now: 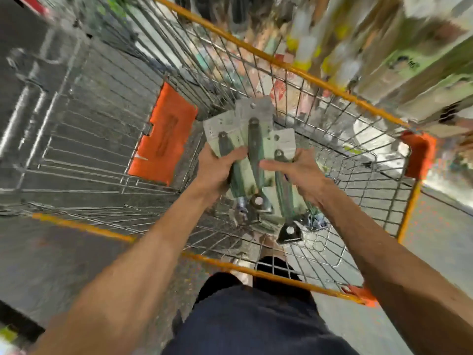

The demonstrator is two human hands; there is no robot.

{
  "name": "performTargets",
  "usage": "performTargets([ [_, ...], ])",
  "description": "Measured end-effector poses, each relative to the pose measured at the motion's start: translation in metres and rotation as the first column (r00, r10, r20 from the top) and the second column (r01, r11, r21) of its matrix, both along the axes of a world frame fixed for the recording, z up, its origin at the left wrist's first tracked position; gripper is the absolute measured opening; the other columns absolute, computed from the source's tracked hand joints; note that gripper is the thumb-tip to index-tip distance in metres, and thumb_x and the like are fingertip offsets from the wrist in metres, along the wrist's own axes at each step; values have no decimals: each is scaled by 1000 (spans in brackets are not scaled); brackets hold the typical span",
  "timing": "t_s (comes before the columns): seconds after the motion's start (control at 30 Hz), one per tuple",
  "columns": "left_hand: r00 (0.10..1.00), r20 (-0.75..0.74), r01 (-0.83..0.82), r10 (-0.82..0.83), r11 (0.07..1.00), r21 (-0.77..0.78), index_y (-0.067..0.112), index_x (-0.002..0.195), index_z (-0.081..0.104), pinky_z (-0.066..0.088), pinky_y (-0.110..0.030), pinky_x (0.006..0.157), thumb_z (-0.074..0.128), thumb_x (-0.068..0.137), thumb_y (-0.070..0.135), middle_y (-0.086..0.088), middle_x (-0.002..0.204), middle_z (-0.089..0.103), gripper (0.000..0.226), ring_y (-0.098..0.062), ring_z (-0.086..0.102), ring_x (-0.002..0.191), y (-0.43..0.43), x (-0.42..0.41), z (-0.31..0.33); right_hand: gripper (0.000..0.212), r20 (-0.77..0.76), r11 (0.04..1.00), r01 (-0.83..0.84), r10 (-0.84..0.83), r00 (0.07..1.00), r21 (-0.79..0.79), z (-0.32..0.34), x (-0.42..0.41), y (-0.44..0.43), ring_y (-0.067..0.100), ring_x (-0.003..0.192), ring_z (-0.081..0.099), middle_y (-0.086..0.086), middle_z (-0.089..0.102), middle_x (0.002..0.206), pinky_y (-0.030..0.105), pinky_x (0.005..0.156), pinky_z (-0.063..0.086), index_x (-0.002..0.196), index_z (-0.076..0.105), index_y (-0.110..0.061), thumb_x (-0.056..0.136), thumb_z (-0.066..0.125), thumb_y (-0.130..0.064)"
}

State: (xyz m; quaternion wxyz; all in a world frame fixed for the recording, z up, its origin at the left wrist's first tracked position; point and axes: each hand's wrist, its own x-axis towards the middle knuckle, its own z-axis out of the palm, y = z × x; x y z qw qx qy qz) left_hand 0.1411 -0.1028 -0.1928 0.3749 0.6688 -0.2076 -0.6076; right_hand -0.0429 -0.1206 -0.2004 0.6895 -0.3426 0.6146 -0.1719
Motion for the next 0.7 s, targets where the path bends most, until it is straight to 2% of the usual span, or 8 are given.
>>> performTargets([
  [0.1,999,34,21,-17,993,-118,15,101,66,61,-43,78,80,81,9,-8,102,75,25,-22,74,91,23,3,54,44,105,988,88,-75,992,-131,62,2,35,19,100,72,4,77,102,36,93,53,104,73,-9,64,89,-19],
  [0.2,997,52,62,-50,966,-251,6,111,65,60,-48,81,80,79,8,-10,102,75,35,-25,73,91,53,3,103,23,181,946,230,-191,965,-228,117,6,81,21,86,74,8,77,93,33,80,57,95,73,-6,73,81,-4],
  [0.27,996,35,85,-77,942,-324,7,111,65,60,-48,80,80,78,6,-9,101,75,37,-25,73,91,80,0,132,21,223,918,305,-252,942,-253,147,7,114,20,74,74,7,77,85,30,66,58,96,72,-2,75,78,0],
  [0.37,988,35,154,-153,900,-409,7,117,62,59,-45,80,81,78,8,-8,106,75,43,-26,73,97,122,-6,173,40,298,873,403,-322,899,-273,189,4,160,24,76,74,14,76,91,32,64,59,111,64,8,73,78,2],
  [0.5,957,44,271,-286,829,-489,20,102,65,61,-35,74,77,82,3,5,93,78,29,-15,75,88,166,-29,222,25,403,778,524,-381,832,-346,238,-19,212,17,69,73,7,76,83,27,61,58,103,66,2,80,69,8],
  [0.6,913,21,361,-408,782,-509,19,106,64,60,-44,82,75,83,4,-1,97,77,30,-21,74,93,188,-58,246,30,435,680,606,-437,787,-412,265,-47,243,19,72,73,9,76,86,30,65,60,105,65,1,76,71,7],
  [0.7,881,12,409,-472,750,-520,17,114,60,58,-50,88,76,83,6,-5,103,76,37,-25,73,97,198,-90,262,33,410,620,615,-460,788,-487,282,-76,268,21,77,73,9,76,88,31,68,59,98,68,-4,67,76,-2],
])
